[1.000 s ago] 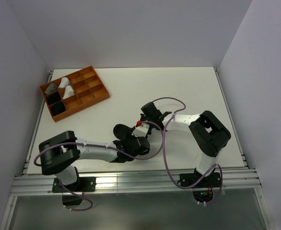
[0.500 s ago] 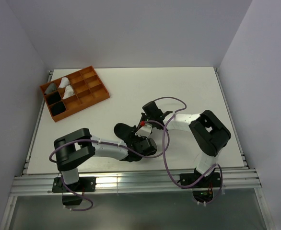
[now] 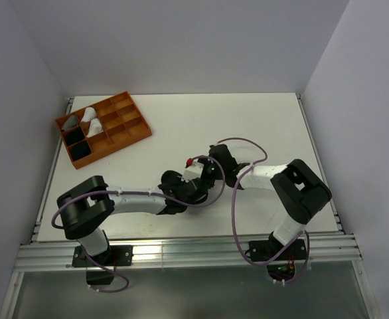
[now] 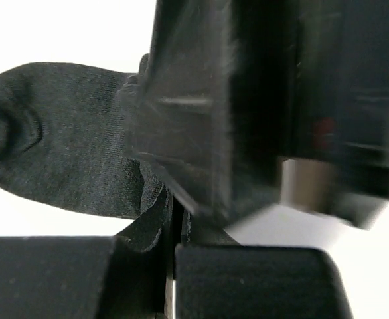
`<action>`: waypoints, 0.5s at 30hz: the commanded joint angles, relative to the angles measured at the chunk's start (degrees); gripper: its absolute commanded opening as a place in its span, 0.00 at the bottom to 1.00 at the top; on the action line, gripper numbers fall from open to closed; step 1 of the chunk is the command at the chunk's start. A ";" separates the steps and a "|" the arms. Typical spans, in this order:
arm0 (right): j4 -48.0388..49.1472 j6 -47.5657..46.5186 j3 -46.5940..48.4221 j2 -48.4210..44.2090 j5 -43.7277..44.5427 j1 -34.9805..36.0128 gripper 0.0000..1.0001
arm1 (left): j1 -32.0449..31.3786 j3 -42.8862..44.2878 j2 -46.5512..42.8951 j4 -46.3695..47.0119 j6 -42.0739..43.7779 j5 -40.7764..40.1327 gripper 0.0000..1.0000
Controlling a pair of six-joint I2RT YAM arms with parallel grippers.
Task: Roll the socks
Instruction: Roll the sock at the center of the board.
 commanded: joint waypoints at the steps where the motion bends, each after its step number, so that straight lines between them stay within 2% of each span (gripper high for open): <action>1: 10.50 1.96 -2.22 -5.73 -0.68 -1.35 0.51 | 3.05 -1.79 -4.16 0.36 -1.91 17.05 0.00; 3: 12.53 2.75 -5.02 -8.28 1.43 -1.71 0.55 | 5.25 -2.66 -5.14 0.80 -2.53 21.18 0.00; 7: 18.69 5.04 -11.62 -12.41 4.77 -2.50 0.59 | 13.33 -3.98 -6.55 2.12 -3.50 35.24 0.00; 15: 24.40 6.44 -17.42 -12.08 5.13 -2.94 0.62 | 25.11 -8.11 -6.47 7.74 -8.94 53.26 0.00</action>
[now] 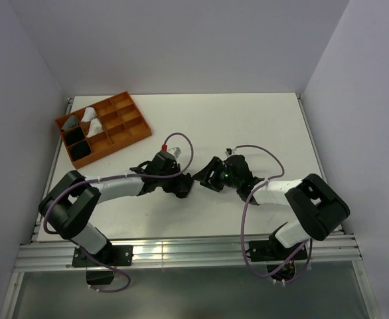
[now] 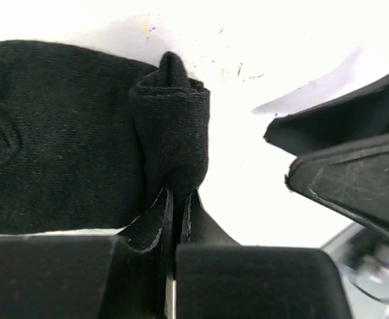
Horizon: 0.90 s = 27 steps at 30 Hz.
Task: Roll the socks
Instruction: Roll the sock at the center of the board.
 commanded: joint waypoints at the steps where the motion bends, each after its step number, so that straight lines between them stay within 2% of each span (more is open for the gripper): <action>1: 7.62 1.46 -1.49 1.30 -0.48 -0.18 0.62 | 4.81 -2.54 0.75 3.34 -3.70 12.47 0.00; 11: 17.55 5.15 -1.41 11.75 -2.77 1.13 0.62 | 12.30 -9.40 0.84 13.11 -10.91 19.15 0.00; 19: 22.92 6.74 0.61 18.62 -3.39 2.36 0.61 | 13.27 -9.93 2.16 14.35 -11.35 20.56 0.00; 27: 22.84 6.48 2.54 22.57 -2.34 2.45 0.57 | 13.36 -7.91 5.67 13.29 -10.03 21.79 0.00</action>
